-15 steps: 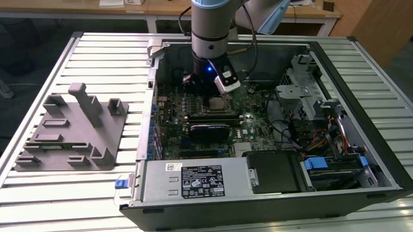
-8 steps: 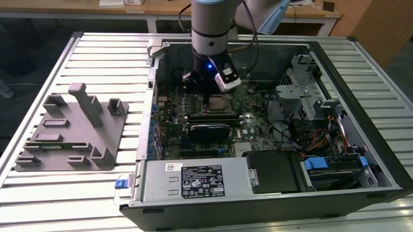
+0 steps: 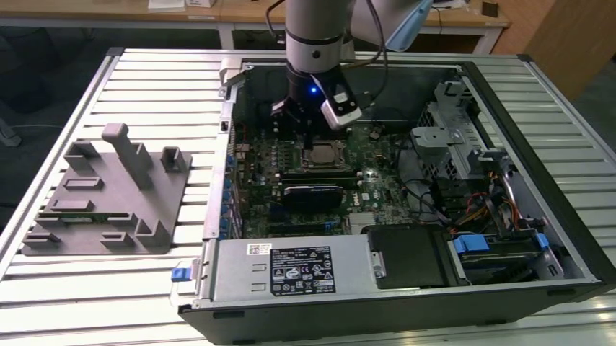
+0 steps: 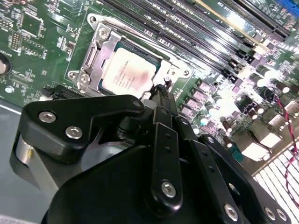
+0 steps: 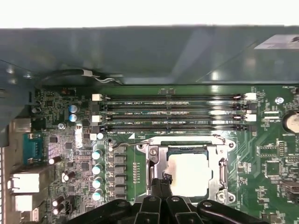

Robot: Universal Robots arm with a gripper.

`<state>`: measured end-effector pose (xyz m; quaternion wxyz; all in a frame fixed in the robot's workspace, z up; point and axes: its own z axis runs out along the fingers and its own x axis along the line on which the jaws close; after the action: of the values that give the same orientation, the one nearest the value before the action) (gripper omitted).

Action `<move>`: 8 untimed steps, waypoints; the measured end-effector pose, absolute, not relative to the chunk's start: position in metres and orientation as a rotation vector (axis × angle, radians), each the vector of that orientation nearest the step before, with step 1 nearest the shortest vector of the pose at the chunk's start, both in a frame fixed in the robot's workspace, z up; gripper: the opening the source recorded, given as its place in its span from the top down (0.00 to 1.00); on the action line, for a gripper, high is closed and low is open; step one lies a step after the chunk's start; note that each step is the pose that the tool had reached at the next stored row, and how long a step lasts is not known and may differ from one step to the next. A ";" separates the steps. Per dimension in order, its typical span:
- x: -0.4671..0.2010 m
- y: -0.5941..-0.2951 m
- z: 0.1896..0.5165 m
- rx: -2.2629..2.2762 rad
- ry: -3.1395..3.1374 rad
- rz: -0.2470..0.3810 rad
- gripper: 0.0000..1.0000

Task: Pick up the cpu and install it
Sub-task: 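Close the cpu cover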

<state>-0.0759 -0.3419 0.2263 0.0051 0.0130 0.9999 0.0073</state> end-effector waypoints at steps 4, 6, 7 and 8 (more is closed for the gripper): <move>-0.076 -0.342 0.232 0.041 3.130 0.023 0.89; -0.076 -0.342 0.233 0.041 3.129 0.023 0.89; -0.076 -0.342 0.233 0.041 3.129 0.023 0.89; -0.076 -0.342 0.233 0.041 3.128 0.023 0.89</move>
<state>-0.0759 -0.3418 0.2334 0.0064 0.0130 0.9999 0.0074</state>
